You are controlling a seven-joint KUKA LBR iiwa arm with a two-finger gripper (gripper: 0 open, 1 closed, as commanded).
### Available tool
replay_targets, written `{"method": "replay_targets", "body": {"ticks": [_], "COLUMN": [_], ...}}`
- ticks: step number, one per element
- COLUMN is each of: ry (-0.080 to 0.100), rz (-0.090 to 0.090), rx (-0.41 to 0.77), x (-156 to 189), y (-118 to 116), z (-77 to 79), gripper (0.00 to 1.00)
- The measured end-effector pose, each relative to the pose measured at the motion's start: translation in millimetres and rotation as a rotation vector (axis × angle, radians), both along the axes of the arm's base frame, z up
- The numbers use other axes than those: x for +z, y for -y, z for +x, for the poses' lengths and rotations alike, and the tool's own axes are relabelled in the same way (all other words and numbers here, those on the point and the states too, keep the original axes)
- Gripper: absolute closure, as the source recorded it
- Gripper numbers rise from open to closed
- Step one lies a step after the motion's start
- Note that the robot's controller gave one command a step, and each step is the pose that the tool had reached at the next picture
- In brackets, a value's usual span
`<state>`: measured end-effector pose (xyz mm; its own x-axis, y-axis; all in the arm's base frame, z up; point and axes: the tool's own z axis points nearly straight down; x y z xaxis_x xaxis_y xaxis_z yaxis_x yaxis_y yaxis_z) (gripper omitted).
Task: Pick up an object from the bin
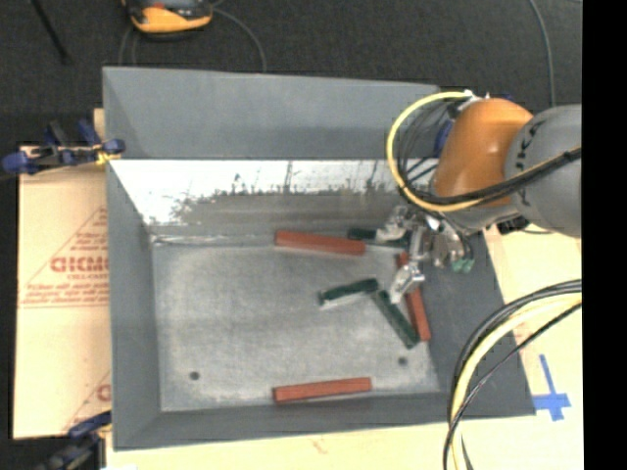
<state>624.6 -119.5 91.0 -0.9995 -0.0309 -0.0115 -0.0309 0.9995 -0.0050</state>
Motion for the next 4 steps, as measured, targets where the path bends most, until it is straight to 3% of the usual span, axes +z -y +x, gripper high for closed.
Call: {"method": "replay_targets", "body": {"ticks": [1,2,3,4], "ry": [0.003,-0.015,0.013,-0.008], "rz": [-0.004,0.000,-0.002,-0.001], "rx": [0.005,0.020,0.020,0.024], "x": [2.7,-0.5,1.8,-0.1], "y": [0.0,-3.1,-4.1,-3.7], "z": [4.1,-2.8,2.5,-1.6], "gripper": [0.00,1.00,0.00,1.00]}}
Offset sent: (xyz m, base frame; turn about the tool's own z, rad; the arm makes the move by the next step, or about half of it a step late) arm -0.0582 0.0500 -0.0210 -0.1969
